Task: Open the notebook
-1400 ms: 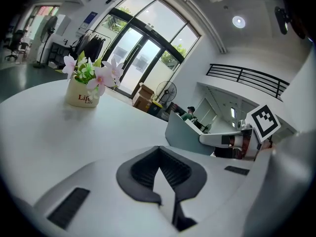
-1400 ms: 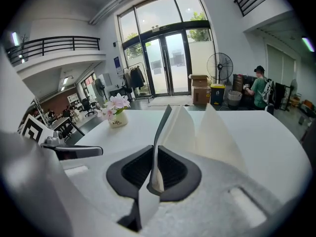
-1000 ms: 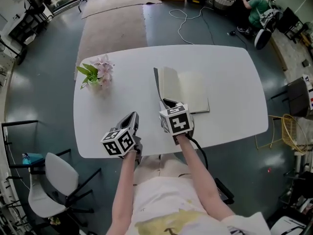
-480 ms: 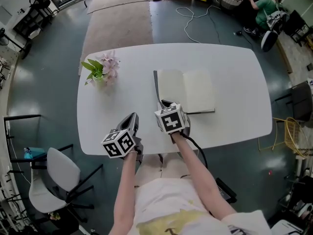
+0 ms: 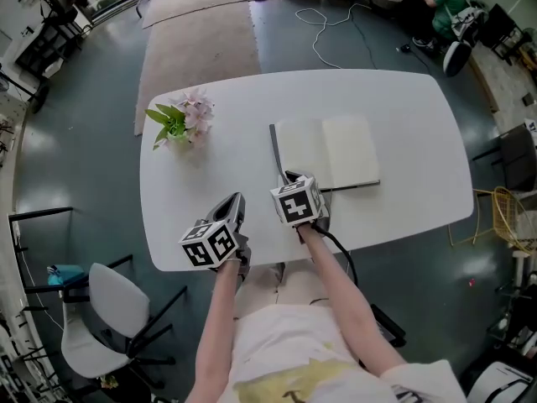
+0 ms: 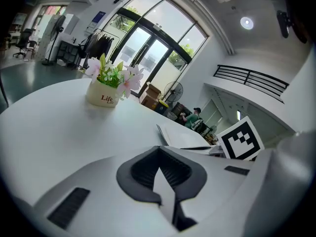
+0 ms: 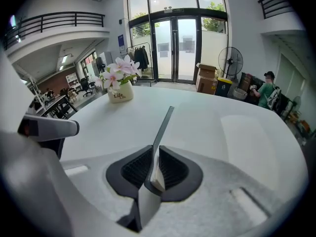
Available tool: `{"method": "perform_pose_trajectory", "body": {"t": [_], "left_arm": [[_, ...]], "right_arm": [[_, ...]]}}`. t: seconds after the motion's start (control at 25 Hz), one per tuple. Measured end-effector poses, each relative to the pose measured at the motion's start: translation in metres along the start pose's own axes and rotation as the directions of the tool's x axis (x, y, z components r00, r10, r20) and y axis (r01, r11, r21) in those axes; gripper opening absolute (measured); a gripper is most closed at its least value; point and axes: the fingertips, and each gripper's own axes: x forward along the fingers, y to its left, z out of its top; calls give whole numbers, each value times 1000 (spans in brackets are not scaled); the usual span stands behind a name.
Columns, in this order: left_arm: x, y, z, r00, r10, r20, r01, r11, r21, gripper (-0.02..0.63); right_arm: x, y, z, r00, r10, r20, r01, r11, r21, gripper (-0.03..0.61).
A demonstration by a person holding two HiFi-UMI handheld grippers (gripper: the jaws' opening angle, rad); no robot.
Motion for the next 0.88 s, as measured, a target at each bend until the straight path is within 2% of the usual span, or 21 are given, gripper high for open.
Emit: {"method": "perform_pose_trajectory", "body": {"t": [0.28, 0.48, 0.72, 0.88], "left_arm": [[-8, 15, 0, 1000, -12, -16, 12, 1000, 0, -2], [-10, 23, 0, 999, -18, -26, 18, 1000, 0, -2], [-9, 20, -1, 999, -40, -36, 40, 999, 12, -2], [-6, 12, 3, 997, -67, -28, 68, 997, 41, -2]], "right_arm": [[11, 4, -8, 999, -45, -25, 45, 999, 25, 41], [16, 9, -11, 999, -33, -25, 34, 997, 71, 48], [15, 9, -15, 1000, -8, 7, 7, 990, 138, 48], [5, 5, -6, 997, 5, 75, -17, 987, 160, 37]]}}
